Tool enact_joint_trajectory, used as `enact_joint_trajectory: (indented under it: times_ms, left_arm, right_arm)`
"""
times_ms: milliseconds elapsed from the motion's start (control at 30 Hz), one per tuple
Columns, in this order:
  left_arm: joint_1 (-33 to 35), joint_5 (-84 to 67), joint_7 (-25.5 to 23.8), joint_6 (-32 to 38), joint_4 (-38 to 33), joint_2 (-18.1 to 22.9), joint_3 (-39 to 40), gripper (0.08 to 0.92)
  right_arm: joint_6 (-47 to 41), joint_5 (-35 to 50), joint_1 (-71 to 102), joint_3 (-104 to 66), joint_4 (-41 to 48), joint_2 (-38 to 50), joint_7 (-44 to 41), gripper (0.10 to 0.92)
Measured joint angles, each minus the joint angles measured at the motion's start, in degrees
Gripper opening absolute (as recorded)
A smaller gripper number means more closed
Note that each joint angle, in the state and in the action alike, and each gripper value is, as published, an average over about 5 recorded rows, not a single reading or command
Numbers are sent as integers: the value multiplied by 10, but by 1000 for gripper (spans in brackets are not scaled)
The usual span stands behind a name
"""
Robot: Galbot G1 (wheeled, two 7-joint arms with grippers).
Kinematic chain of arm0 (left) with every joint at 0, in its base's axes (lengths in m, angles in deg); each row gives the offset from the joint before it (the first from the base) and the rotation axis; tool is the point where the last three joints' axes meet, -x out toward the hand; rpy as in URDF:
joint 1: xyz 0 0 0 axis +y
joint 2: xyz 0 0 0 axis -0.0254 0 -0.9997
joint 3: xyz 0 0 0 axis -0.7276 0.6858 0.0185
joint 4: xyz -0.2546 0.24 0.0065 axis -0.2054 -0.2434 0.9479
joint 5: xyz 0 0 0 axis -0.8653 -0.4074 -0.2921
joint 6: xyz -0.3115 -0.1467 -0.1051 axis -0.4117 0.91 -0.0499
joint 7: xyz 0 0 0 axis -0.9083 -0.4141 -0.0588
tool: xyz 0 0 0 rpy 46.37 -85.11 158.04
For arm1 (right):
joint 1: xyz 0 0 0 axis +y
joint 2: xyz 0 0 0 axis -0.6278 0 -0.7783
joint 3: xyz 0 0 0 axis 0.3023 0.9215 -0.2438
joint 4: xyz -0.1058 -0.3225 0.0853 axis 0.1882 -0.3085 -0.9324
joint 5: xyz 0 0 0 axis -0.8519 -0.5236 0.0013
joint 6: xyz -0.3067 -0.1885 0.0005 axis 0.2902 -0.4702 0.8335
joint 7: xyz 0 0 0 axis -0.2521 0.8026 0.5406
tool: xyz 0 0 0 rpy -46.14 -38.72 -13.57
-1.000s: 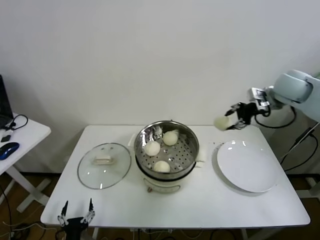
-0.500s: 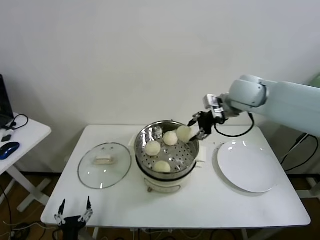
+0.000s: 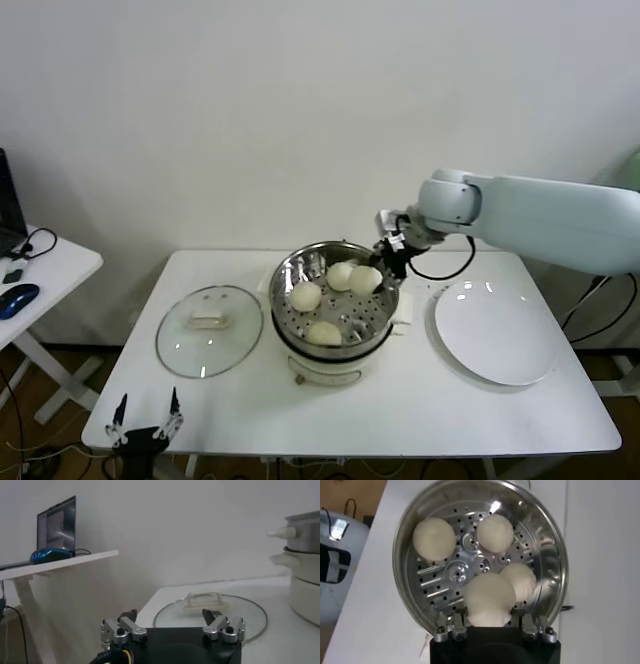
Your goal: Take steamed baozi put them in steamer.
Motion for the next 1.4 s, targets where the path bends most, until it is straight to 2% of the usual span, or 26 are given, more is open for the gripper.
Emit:
enact_joint_trajectory:
  times_ms: [700, 933, 1167, 1400]
  left_arm:
    - [-8, -5, -2, 1, 9, -2, -2, 823]
    - [-11, -9, -2, 1, 12, -3, -4, 823]
    - [-12, -10, -2, 0, 11, -3, -6, 823]
    - [-12, -10, -3, -4, 5, -4, -6, 823]
  right_arm:
    - [3, -30, 32, 23, 42, -46, -2, 604]
    - [9, -31, 40, 21, 51, -52, -7, 679]
    - [11, -25, 34, 16, 50, -48, -10, 807]
    - [5, 0, 11, 1, 38, -25, -1, 823]
